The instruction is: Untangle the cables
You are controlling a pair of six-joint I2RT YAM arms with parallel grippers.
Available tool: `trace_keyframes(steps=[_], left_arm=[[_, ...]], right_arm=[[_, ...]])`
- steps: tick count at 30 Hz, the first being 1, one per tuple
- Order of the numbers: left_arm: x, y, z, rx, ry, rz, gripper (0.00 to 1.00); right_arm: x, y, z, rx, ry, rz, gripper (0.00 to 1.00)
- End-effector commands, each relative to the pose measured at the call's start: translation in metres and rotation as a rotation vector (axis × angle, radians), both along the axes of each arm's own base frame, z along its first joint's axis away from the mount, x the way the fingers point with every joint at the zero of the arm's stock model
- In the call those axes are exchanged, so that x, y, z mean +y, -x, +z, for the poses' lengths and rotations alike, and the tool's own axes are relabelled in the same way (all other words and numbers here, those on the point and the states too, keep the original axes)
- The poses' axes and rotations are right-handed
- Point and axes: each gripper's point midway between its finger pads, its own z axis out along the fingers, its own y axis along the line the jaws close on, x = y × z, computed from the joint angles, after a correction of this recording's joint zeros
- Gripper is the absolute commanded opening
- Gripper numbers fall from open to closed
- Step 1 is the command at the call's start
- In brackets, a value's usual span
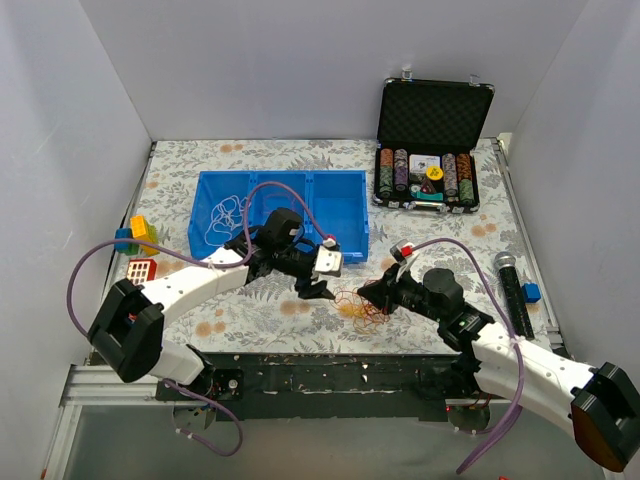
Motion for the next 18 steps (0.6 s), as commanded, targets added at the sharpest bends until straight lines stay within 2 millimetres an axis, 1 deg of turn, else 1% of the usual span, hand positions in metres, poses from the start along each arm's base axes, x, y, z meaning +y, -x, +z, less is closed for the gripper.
trace_keyframes(steps=[1,3,5,9,10,13,15,18], left_arm=[[-0.011,0.009,0.017,0.040,0.052,-0.071,0.47],[-0.012,0.009,0.013,0.057,0.044,-0.070,0.39],[-0.012,0.010,0.009,0.074,0.032,-0.072,0.38],[-0.010,0.013,0.002,0.082,0.006,-0.072,0.44],[-0.009,0.010,0.001,0.072,-0.002,-0.063,0.48],[-0.012,-0.001,-0.002,0.059,-0.010,-0.007,0.53],[-0.014,-0.005,-0.003,0.052,-0.011,0.008,0.57],[-0.018,-0.007,-0.005,0.046,-0.015,0.016,0.58]], right_arm=[[0.007,0.000,0.011,-0.042,-0.018,0.034,0.01],[0.007,0.000,0.011,-0.044,-0.020,0.035,0.01],[0.008,0.000,0.012,-0.045,-0.021,0.037,0.01],[0.008,-0.002,0.014,-0.053,-0.025,0.036,0.01],[0.008,-0.002,0.014,-0.056,-0.025,0.036,0.01],[0.010,0.000,0.015,-0.054,-0.028,0.048,0.01],[0.011,0.000,0.016,-0.056,-0.029,0.051,0.01],[0.011,0.000,0.017,-0.058,-0.033,0.054,0.01]])
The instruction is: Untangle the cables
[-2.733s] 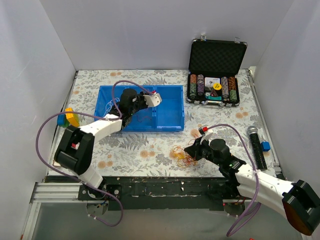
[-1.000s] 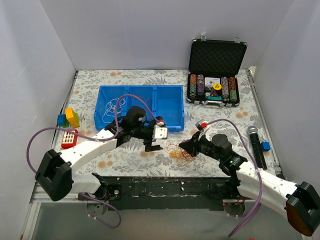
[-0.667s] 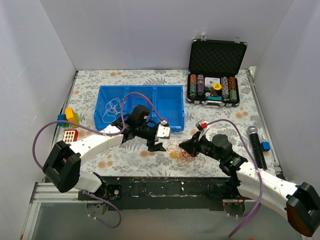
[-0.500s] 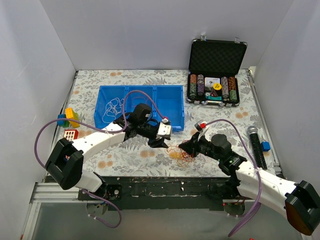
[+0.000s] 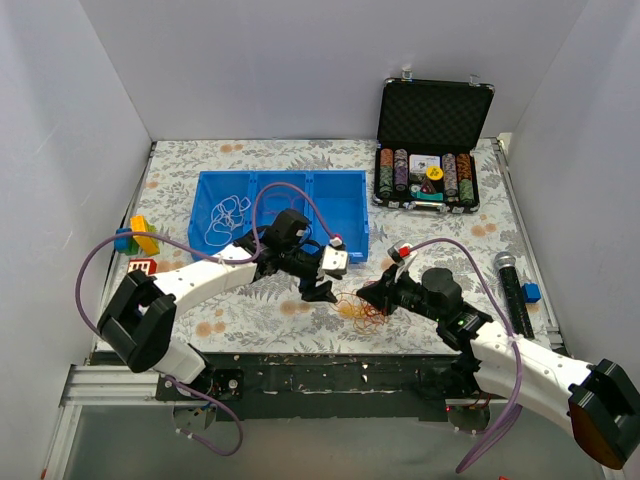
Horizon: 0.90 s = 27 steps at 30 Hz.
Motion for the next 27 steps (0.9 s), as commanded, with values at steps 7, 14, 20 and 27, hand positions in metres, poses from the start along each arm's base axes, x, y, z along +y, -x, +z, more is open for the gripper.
trace_keyframes(steps=[7,14,20,27], left_arm=[[-0.013,-0.010,0.000,-0.046,0.002,0.017,0.53],[-0.015,-0.014,-0.001,-0.054,0.001,0.020,0.35],[-0.013,-0.006,-0.002,-0.029,0.001,0.009,0.26],[-0.015,0.003,-0.003,-0.037,-0.003,-0.009,0.05]], right_arm=[[0.012,-0.002,0.030,-0.076,-0.065,0.035,0.01],[0.013,-0.003,0.034,-0.085,-0.067,0.034,0.01],[0.013,-0.006,0.037,-0.094,-0.078,0.023,0.01],[0.018,-0.009,0.043,-0.097,-0.090,0.029,0.01]])
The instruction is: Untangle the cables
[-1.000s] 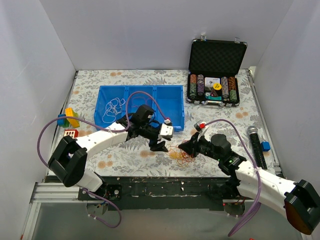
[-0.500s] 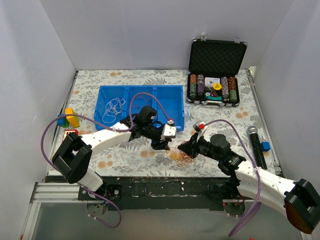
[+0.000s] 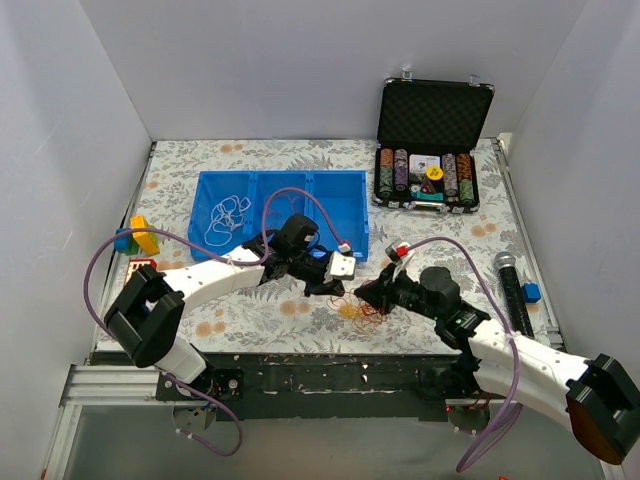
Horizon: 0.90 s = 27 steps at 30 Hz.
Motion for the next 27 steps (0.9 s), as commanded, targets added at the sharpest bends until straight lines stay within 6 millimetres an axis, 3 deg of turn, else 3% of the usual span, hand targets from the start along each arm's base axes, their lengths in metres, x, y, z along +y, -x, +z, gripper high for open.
trace_keyframes(steps=[1,5,6,10,15,19,22,27], left_arm=[[-0.005,0.001,0.013,-0.037,0.032,-0.012,0.00],[-0.003,-0.015,0.024,-0.107,0.023,0.054,0.00],[-0.002,-0.020,0.028,-0.135,0.021,0.076,0.00],[0.004,-0.044,0.065,-0.219,0.048,0.229,0.00],[0.023,-0.039,0.104,-0.268,0.075,0.292,0.00],[0.035,-0.022,0.124,-0.256,0.108,0.302,0.00],[0.042,-0.018,0.132,-0.269,0.122,0.315,0.00],[0.043,-0.029,0.171,-0.342,0.183,0.360,0.00]], right_arm=[[0.012,-0.010,0.039,-0.084,-0.079,0.009,0.01],[0.008,-0.010,0.031,-0.064,-0.055,-0.008,0.01],[0.005,-0.010,0.025,-0.053,-0.039,-0.019,0.06],[-0.006,-0.011,0.004,-0.027,0.019,-0.068,0.39],[-0.024,-0.017,0.000,-0.041,0.072,-0.157,0.67],[-0.038,-0.025,0.012,-0.065,0.089,-0.240,0.73],[-0.041,-0.031,0.036,-0.128,0.043,-0.269,0.73],[-0.025,-0.029,0.058,-0.176,0.016,-0.186,0.75]])
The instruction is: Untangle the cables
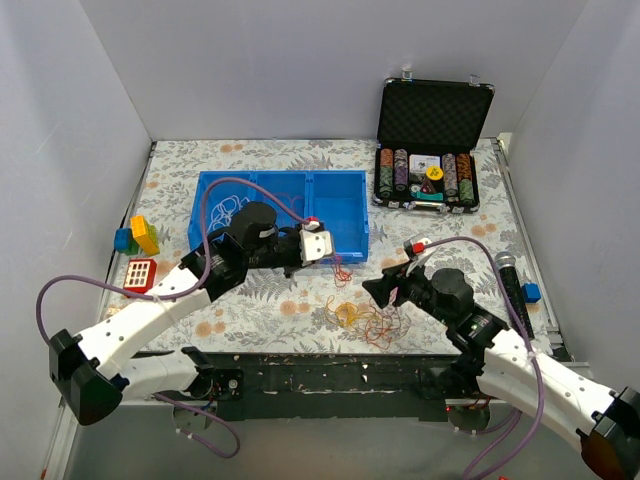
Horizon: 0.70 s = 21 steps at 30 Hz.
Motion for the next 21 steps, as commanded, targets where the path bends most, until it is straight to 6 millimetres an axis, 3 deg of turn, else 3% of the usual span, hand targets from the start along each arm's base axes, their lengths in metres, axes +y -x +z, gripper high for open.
trace_keyframes(steps=[1,7,13,17,21], left_arm=[[0.002,-0.009,0.042,-0.064,0.050,0.052,0.00],[0.011,-0.043,0.091,-0.186,0.135,0.233,0.00],[0.028,-0.066,0.093,-0.226,0.143,0.352,0.00],[0.058,-0.108,0.100,-0.251,0.212,0.651,0.00],[0.081,-0.132,0.071,-0.117,0.202,0.812,0.00]], right_arm=[[0.019,-0.005,0.039,-0.081,-0.037,0.069,0.75],[0.032,-0.003,0.017,-0.015,-0.029,0.116,0.74],[0.036,-0.002,0.015,-0.016,-0.045,0.137,0.71],[0.037,-0.003,0.011,-0.003,-0.030,0.142,0.69],[0.036,0.000,0.007,0.006,-0.035,0.140,0.68]])
